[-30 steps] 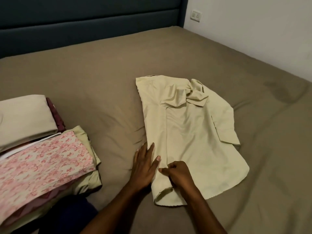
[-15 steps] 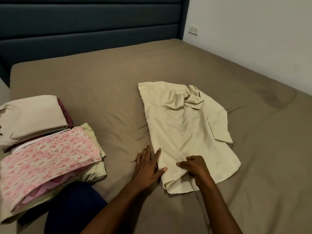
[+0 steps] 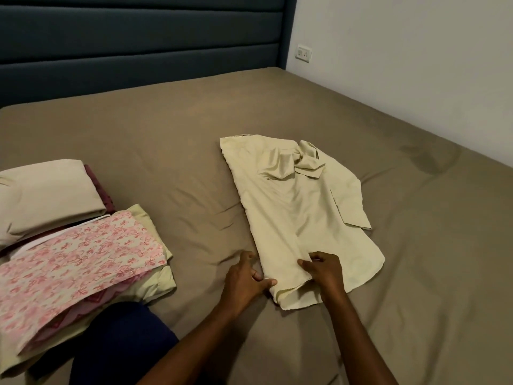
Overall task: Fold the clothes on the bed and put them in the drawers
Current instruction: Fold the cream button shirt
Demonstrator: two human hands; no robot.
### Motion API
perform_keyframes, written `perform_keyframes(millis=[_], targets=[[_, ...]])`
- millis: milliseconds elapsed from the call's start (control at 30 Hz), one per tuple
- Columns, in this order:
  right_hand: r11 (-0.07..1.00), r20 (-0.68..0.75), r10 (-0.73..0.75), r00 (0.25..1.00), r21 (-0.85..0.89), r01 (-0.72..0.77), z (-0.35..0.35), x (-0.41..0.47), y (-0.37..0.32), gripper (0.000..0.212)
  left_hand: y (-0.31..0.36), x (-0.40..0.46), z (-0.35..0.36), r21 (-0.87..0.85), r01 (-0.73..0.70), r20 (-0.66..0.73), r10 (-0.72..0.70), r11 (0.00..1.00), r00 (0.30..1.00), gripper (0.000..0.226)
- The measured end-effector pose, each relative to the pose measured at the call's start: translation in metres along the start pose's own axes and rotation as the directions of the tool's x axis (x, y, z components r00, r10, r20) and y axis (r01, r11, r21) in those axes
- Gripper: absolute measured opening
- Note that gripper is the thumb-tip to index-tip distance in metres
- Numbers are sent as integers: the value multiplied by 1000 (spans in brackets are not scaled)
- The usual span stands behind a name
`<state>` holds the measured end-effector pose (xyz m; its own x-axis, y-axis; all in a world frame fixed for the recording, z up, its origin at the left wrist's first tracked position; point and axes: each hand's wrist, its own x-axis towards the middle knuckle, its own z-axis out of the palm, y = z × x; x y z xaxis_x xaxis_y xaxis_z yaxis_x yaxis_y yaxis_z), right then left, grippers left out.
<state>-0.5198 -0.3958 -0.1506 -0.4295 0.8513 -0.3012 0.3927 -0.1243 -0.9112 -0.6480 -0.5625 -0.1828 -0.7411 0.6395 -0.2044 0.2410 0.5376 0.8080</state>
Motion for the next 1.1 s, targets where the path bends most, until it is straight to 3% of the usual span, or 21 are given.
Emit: perform_keyframes(millis=[100,267,433,533,600,700,867,933,1000,1100], targets=[[985,28,24,999,-169,-19,1,6,9,21,-1,0,3,-102,57,22,-55,993,998,82],[997,41,75,996,-37,-73,4,16,-11,25,1,-5,4,-329,224,143,-186,917,972,58],[993,-117,58,991,107,-45,9,26,-12,11,1,-1,-4,-433,378,360,-227,818,905,32],[966,-232,-24,972,-255,-37,14,20,10,7,-1,-2,2,-398,366,387,-207,841,898,25],[912,-247,-44,968,-405,-62,21,15,19,8,-2,-1,7,-361,356,384,-211,862,899,25],[869,-246,-108,963,-493,-28,25,15,17,23,0,-1,4,-392,415,400,-254,821,880,27],[879,-176,-166,970,-473,64,27,21,12,19,8,-10,3,-464,492,425,-303,736,853,48],[807,-182,-173,968,-590,33,27,18,11,26,10,-16,6,-478,487,403,-310,731,861,53],[666,-196,-271,942,-745,37,29,17,14,37,12,-20,8,-481,479,384,-315,734,868,51],[575,-74,-504,860,-772,271,45,31,13,42,12,-25,5,-480,497,369,-348,723,862,63]])
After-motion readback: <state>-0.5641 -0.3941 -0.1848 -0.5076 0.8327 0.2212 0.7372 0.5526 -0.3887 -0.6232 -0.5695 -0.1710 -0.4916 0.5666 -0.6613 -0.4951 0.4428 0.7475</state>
